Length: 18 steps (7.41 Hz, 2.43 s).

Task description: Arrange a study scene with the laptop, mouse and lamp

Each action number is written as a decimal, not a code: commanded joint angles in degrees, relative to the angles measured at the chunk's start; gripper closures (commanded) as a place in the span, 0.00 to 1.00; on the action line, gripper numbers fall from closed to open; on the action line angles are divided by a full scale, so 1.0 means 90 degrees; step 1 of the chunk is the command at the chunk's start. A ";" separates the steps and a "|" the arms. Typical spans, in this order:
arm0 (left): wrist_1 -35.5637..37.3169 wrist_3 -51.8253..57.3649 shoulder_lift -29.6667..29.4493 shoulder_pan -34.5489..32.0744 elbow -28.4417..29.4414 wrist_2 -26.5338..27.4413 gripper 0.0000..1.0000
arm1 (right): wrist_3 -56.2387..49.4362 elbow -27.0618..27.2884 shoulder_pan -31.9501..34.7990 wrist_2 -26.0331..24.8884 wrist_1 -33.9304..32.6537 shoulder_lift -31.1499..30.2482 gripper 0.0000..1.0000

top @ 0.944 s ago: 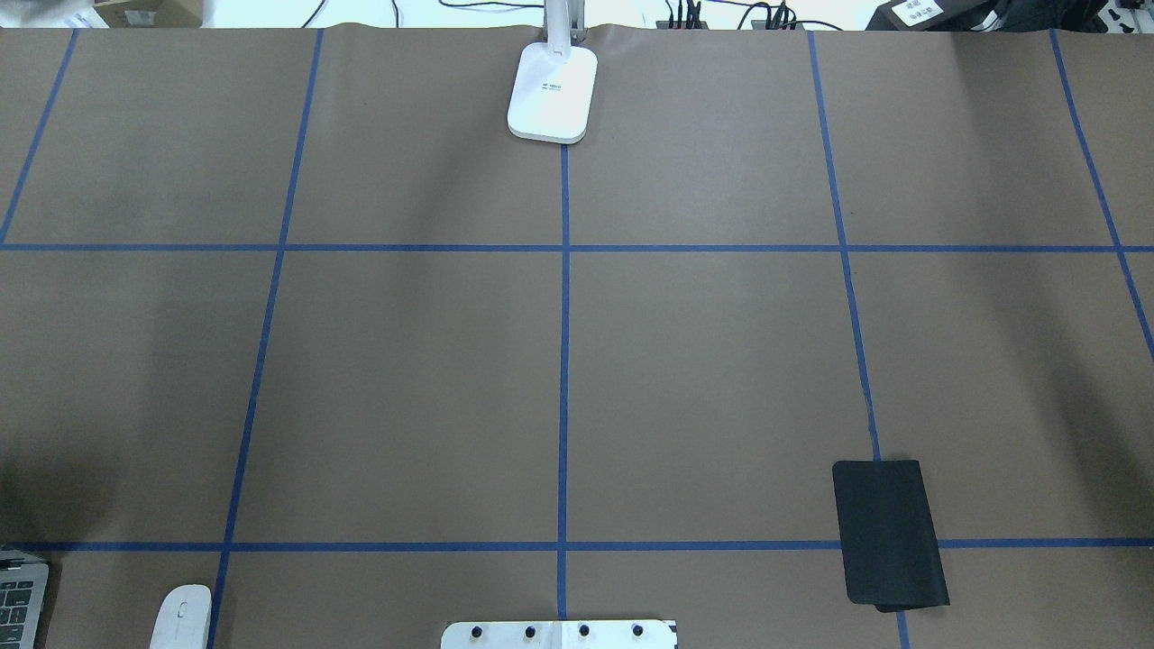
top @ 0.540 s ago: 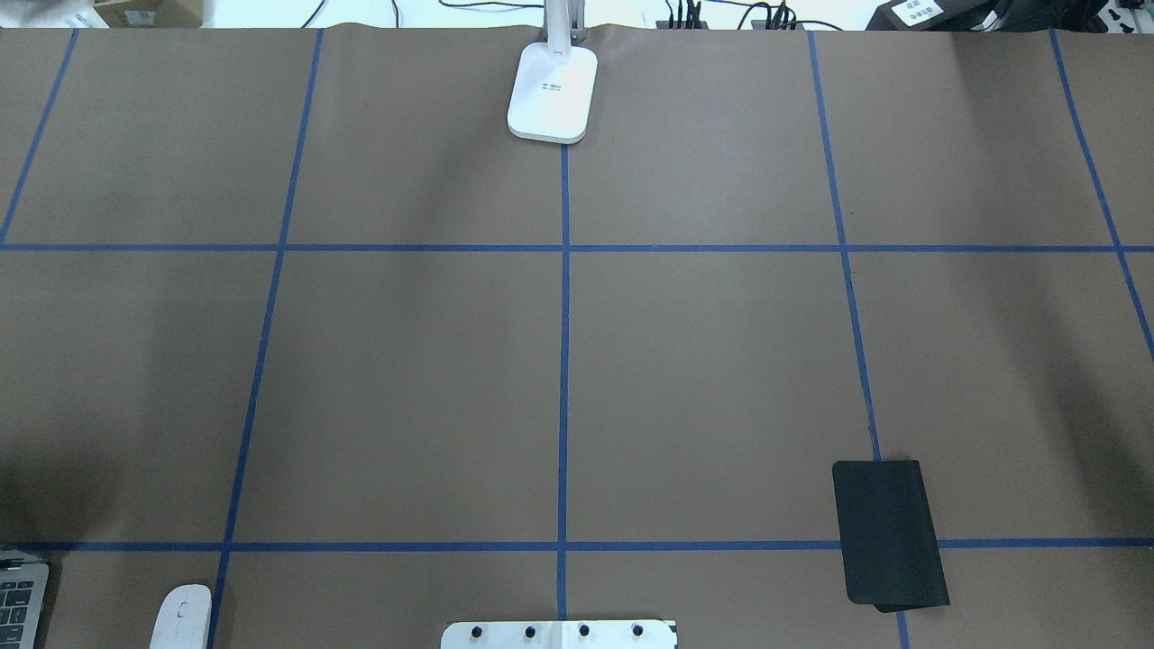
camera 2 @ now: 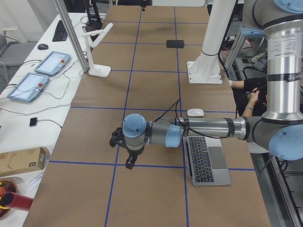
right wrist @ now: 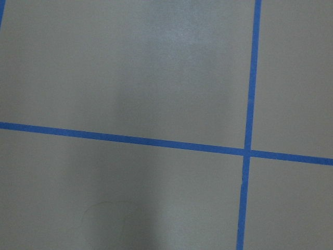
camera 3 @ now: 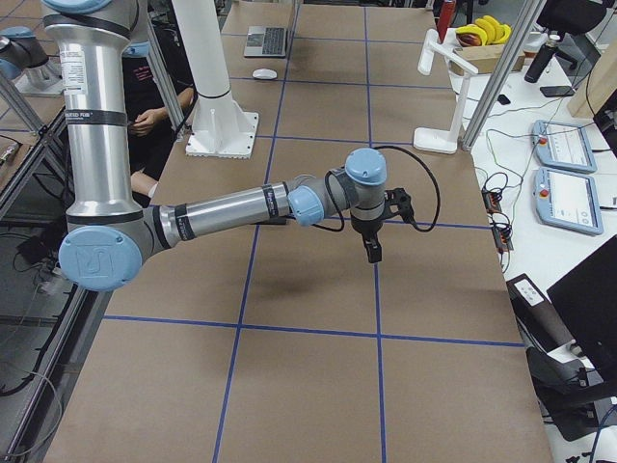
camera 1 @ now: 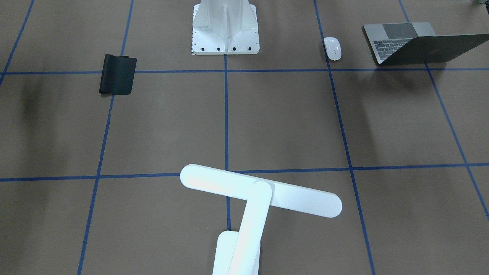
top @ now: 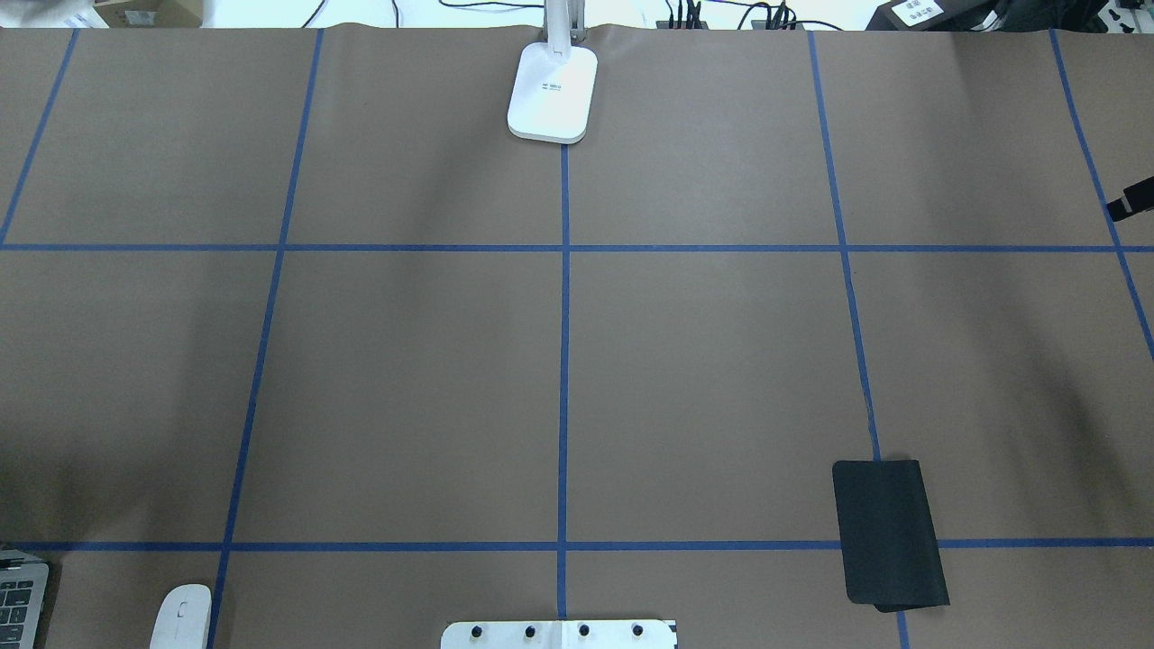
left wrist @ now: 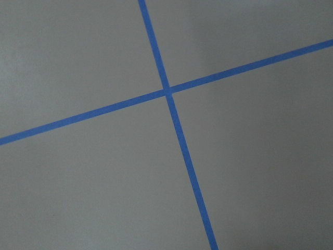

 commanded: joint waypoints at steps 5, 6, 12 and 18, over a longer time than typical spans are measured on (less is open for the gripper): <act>0.0065 0.1507 0.1863 0.0342 -0.1572 -0.1089 0.00 | 0.0882 0.0003 -0.0361 0.0015 0.0809 -0.0004 0.00; 0.0085 0.1498 0.2134 0.0451 -0.1767 -0.1389 0.00 | 0.0882 -0.0007 -0.0400 0.0005 0.0879 -0.0043 0.00; -0.0023 0.1654 0.2947 0.1457 -0.2509 -0.1763 0.00 | 0.0834 -0.0055 -0.0508 -0.0005 0.0870 -0.0044 0.00; -0.0042 0.2845 0.2334 0.2305 -0.2520 -0.1061 0.00 | 0.0823 -0.0095 -0.0508 -0.0024 0.0879 -0.0024 0.00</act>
